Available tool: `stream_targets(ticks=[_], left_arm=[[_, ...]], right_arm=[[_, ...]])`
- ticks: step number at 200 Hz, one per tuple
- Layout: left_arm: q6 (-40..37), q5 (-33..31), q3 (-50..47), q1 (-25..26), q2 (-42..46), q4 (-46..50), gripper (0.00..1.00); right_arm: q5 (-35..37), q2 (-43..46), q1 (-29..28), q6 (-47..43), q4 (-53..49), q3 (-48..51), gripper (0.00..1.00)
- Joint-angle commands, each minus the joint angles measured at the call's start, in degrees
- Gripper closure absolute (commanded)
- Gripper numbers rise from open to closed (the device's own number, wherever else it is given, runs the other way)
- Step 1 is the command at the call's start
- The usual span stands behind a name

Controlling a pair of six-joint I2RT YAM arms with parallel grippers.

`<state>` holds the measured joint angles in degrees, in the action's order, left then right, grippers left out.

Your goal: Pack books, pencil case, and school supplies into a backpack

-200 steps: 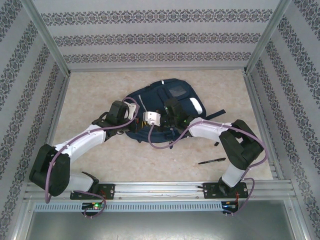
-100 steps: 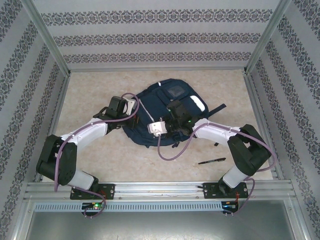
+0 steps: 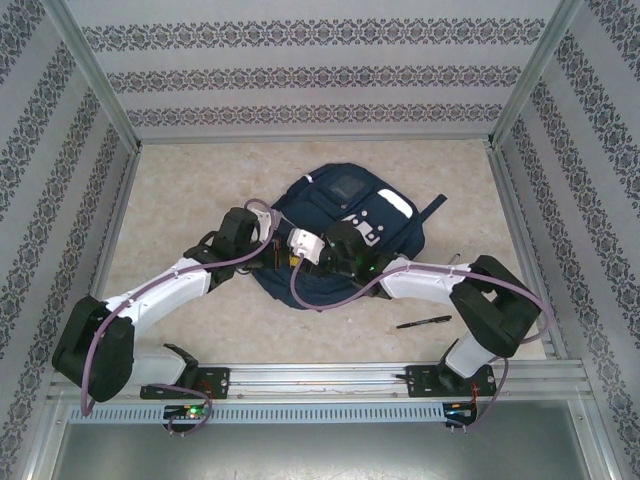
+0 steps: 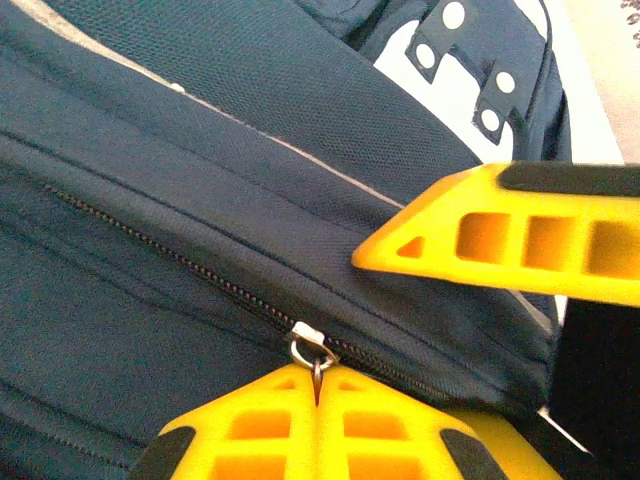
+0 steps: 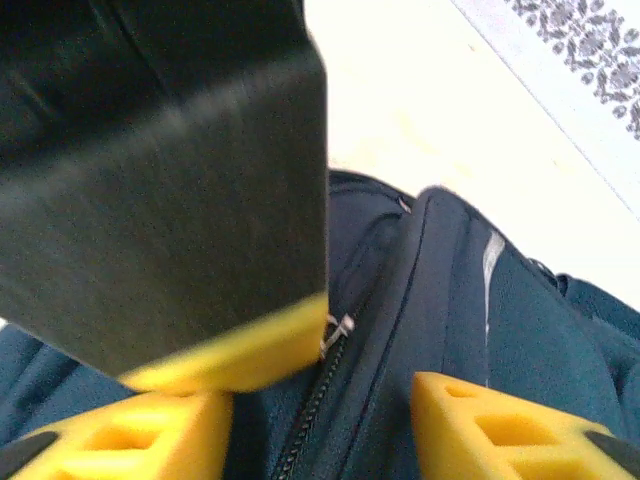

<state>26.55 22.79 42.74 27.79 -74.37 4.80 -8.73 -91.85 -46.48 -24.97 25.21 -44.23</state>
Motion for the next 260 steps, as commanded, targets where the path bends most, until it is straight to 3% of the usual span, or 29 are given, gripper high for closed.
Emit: stream_targets(ticks=[1,19,37,61,88,102,121,146,159,168,178,203,230,260], left_arm=[[0.70,-2.99,0.30,0.58,3.06,-2.61,1.00],[-2.42,-6.76,0.83,-0.25,3.61,-0.26,1.00],[-3.91,-10.55,1.25,-3.08,2.72,2.17,1.00],[-4.04,-14.03,2.16,-9.07,0.11,3.58,1.00],[-6.46,-15.99,4.61,-13.84,-1.52,5.29,1.00],[-10.24,-11.58,5.82,-14.02,-2.23,5.58,1.00],[-10.91,-2.07,6.34,-13.06,-3.26,6.05,1.00],[-11.43,3.82,3.38,-8.74,-1.14,3.72,1.00],[-11.08,6.27,1.58,-8.59,0.44,2.39,1.00],[-12.31,6.16,0.82,-8.54,1.40,2.65,0.89],[-14.83,5.18,0.53,-8.57,1.97,3.79,0.72],[-24.71,4.85,1.83,-9.16,1.47,8.37,0.60],[-27.35,0.48,4.24,-11.44,-0.96,13.34,0.42],[-33.04,7.65,3.51,-15.90,-2.63,11.37,0.26]], right_arm=[[7.06,-1.68,-0.04,1.59,4.81,2.14,0.66],[3.65,-0.22,0.12,-2.90,3.26,3.64,0.88],[-4.20,2.64,1.39,-7.40,-0.43,5.02,1.00],[-15.00,6.05,3.99,-16.98,-9.48,5.61,1.00],[-17.46,7.08,8.48,-25.73,-20.79,3.69,1.00],[-18.00,7.58,10.86,-26.48,-20.98,3.48,1.00],[-19.69,8.55,12.24,-25.42,-20.76,2.41,0.79],[-25.28,9.22,11.94,-18.62,-18.91,0.15,0.74],[-25.90,9.45,10.69,-16.26,-17.71,-0.73,0.64],[-25.25,9.25,9.62,-15.16,-17.28,-1.77,0.55],[-23.61,8.25,8.17,-13.69,-16.56,-3.10,0.52],[-17.62,3.10,4.64,-13.38,-16.14,-6.70,0.48],[-11.06,-2.92,3.72,-12.65,-15.85,-9.80,0.46],[-4.41,-7.37,3.41,-13.54,-15.98,-10.92,0.47]])
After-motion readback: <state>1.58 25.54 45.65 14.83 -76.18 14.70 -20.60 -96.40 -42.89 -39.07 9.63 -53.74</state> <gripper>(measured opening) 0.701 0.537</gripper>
